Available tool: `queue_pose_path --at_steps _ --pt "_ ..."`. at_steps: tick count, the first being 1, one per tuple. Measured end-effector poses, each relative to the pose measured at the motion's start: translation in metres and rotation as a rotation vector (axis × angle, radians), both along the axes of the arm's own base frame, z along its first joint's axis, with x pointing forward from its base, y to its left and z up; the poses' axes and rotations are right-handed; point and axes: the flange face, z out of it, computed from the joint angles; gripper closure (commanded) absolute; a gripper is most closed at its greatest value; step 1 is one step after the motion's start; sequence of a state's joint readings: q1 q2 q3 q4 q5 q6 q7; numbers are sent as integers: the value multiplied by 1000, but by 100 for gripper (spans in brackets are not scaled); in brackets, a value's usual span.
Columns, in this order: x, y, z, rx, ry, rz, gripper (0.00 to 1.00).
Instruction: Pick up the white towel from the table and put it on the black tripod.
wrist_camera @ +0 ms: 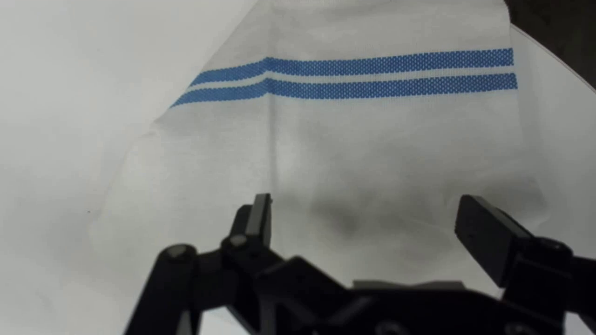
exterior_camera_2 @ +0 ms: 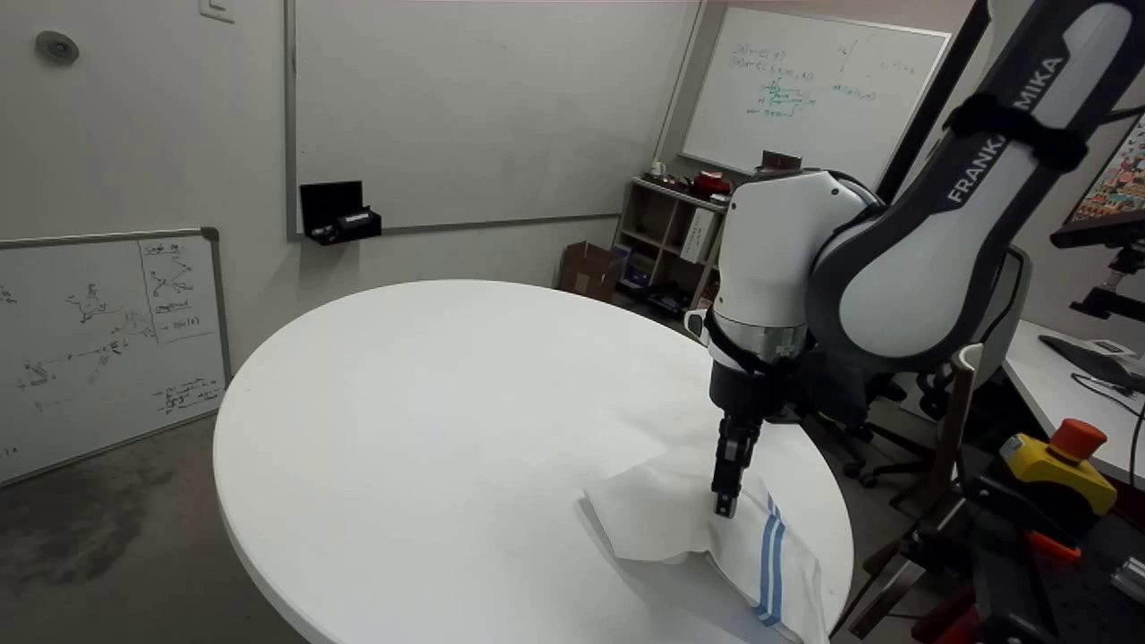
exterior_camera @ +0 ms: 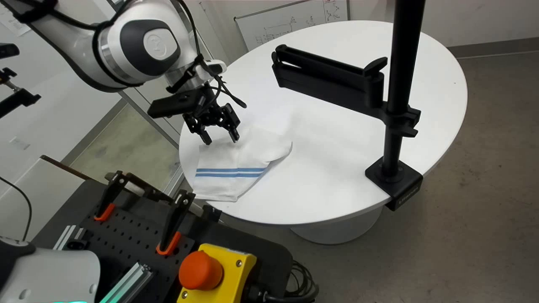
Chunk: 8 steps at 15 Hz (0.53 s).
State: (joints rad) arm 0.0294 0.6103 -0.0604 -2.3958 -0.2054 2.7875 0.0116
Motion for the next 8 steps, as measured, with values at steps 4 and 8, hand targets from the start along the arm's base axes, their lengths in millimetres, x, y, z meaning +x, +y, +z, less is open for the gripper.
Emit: queue_pose_path --at_steps 4,8 --pt "-5 -2 -16 -12 -21 16 0" --pt "-8 -1 -28 -25 -49 47 0"
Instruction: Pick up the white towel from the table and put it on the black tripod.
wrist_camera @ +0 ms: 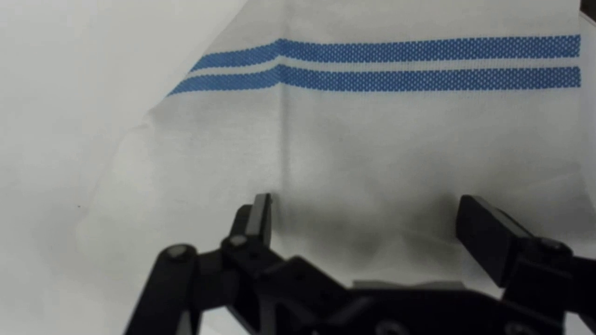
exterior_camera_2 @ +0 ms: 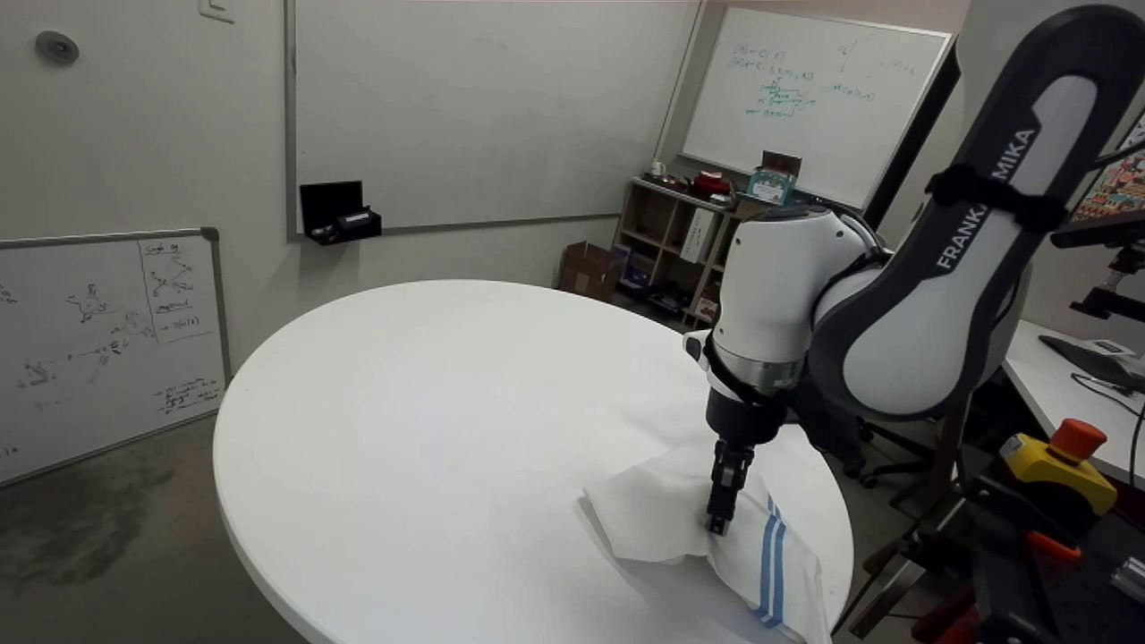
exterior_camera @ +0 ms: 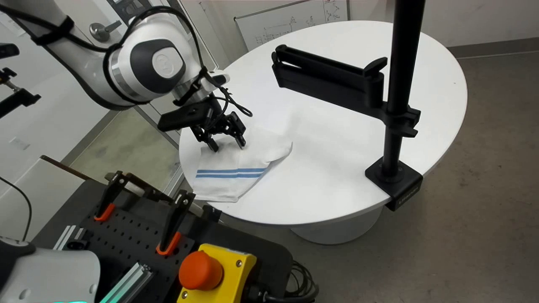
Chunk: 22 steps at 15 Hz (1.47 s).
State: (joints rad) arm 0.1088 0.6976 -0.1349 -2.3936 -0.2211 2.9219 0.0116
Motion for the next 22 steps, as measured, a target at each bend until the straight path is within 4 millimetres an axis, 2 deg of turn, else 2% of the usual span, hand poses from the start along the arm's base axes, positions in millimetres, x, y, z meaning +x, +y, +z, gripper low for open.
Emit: queue_pose_path --at_steps 4,5,6,8,13,16,22 --pt "-3 1 -11 -29 -13 41 0" --pt "-4 1 -14 -36 -13 49 8" --pt "-5 2 -17 -42 -13 57 28" --pt "-7 3 -22 -52 -6 69 40" --pt "-8 4 -29 -64 3 81 81" --pt "-8 4 -29 -66 3 83 100" --pt "-6 2 -27 -66 -10 80 98"
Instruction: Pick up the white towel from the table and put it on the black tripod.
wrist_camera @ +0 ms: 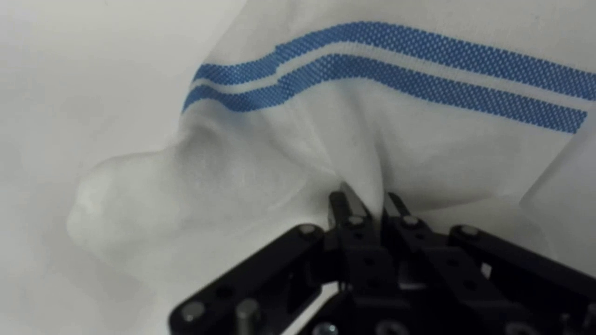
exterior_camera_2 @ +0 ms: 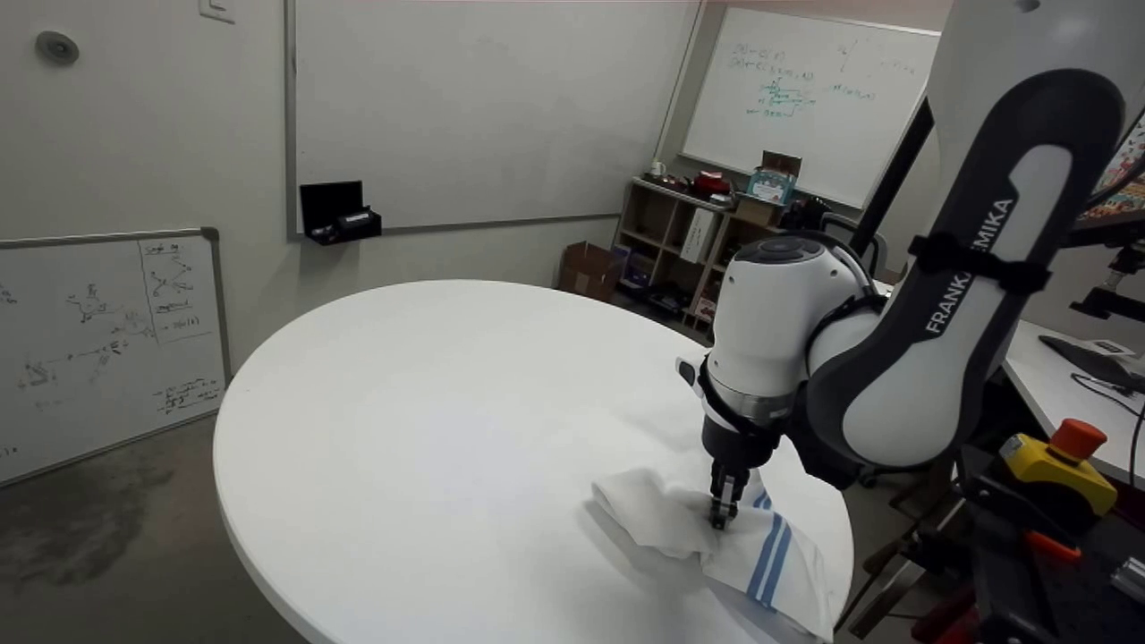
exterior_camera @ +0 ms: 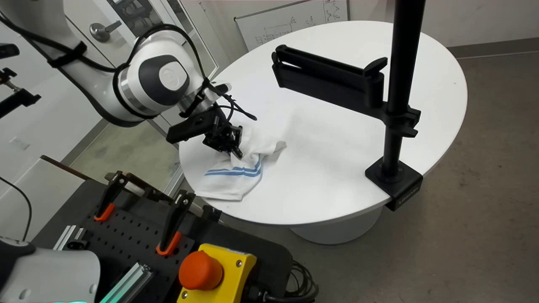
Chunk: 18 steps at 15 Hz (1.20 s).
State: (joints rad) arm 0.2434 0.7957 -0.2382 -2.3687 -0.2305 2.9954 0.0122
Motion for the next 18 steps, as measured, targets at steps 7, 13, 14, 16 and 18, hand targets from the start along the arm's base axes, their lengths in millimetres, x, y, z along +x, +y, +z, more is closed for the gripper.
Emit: queue_pose_path --at_steps 7,13,14,16,18 --pt "5 -10 35 3 -63 -27 98" --pt "-19 -6 95 24 -116 -35 98" --pt "-25 -6 104 30 -124 -37 98" --pt "-34 -7 121 39 -142 -45 98" --pt "-41 -10 138 45 -167 -55 98"
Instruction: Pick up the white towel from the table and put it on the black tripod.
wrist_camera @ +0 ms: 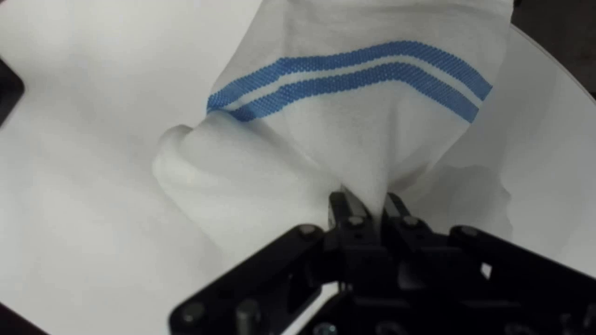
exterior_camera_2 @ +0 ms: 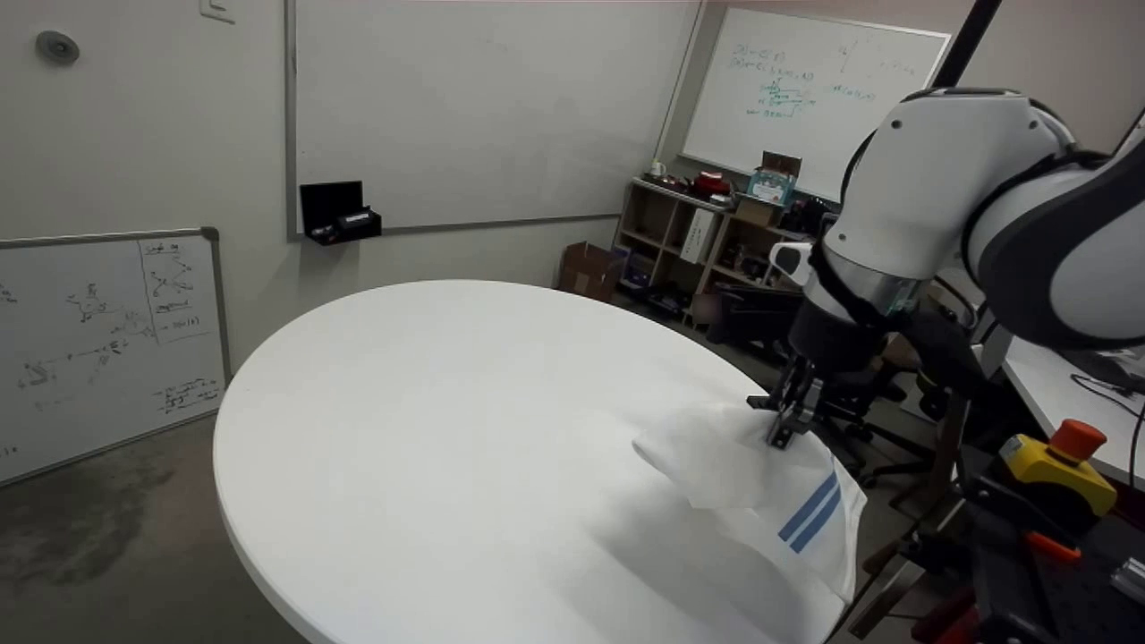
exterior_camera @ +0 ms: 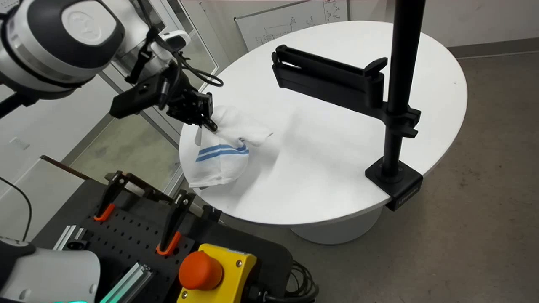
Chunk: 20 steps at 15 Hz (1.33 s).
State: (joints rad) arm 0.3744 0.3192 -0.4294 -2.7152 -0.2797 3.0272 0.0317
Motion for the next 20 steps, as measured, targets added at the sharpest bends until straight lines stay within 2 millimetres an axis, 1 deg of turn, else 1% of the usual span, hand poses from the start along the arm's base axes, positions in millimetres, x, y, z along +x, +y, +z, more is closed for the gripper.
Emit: queue_pose_path --at_steps 2,6,10,15,18,20 --pt "-4 -8 18 2 -34 -21 98" --pt "10 -33 56 6 -133 -70 98" --pt "9 -58 84 -6 -196 -88 98" --pt "3 -70 112 -33 -236 -96 98" --pt "0 -75 133 -45 -257 -130 98" --pt "-3 -82 148 -50 -276 -166 98"
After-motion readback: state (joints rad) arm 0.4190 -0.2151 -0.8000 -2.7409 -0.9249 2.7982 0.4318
